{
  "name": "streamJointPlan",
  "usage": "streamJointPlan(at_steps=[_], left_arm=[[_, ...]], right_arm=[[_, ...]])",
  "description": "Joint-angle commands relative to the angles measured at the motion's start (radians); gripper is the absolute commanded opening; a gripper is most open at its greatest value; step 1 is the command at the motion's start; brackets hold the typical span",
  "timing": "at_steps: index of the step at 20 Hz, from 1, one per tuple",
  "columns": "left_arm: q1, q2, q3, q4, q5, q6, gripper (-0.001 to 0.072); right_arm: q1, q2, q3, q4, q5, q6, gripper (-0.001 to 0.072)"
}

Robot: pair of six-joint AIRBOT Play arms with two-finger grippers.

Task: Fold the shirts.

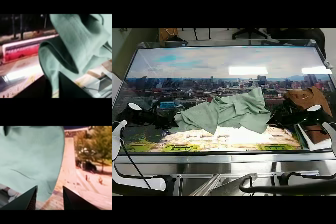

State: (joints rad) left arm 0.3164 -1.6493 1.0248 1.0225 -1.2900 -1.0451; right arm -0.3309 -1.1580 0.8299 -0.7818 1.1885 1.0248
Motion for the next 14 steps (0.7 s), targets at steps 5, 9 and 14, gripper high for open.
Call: streamJointPlan(at_steps=[5, 9, 14], left_arm=[[0.003, -0.035, 0.053, -0.014, -0.101, 0.008, 0.0012], [0.003, -0.007, 0.054, -0.099, -0.137, 0.009, 0.0011], [0.027, 0.272, 0.151, -0.295, -0.269, 0.008, 0.0010]], right_arm=[[0.105, -0.089, -0.004, 0.005, -0.075, 0.000, 0.0365], [0.108, -0.069, 0.018, 0.130, -0.064, -0.067, 0.0022], [0.057, 0.161, 0.312, 0.238, 0.109, -0.078, 0.0021]])
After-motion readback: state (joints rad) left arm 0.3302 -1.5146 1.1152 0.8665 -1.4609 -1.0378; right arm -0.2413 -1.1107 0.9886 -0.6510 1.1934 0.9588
